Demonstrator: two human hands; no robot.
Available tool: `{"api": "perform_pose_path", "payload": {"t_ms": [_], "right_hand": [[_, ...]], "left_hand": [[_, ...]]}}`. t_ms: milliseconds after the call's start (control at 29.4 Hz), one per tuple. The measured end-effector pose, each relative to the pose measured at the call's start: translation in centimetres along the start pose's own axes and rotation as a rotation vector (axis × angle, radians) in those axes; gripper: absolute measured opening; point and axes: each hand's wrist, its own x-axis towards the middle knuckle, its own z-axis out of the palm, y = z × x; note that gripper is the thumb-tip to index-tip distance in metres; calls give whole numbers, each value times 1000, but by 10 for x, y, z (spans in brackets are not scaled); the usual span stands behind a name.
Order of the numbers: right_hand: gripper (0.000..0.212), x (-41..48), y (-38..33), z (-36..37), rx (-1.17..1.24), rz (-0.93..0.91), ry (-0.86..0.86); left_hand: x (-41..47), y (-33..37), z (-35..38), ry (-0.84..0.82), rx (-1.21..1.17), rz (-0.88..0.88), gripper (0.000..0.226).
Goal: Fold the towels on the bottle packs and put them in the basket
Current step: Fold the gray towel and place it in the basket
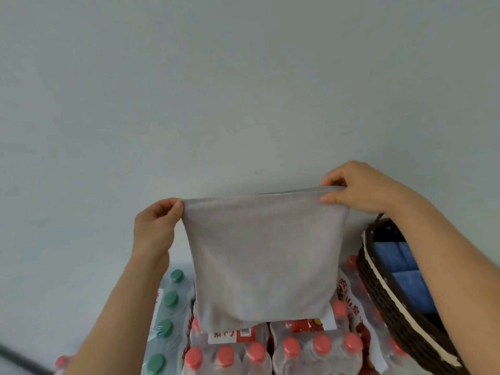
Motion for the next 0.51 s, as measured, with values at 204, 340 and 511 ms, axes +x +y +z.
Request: {"api": "perform_pose_path", "payload": {"t_ms": [204,340,511], "right_hand": [[9,-12,-7,-11,207,-41,473],[12,-72,6,38,365,50,388],[17,-150,45,158,347,253,51]], "left_hand": [[-3,33,16,-42,-263,152,16],[-42,-2,3,-87,-349,56,20],[-114,-126,-24,-132,252,-290,27]]}}
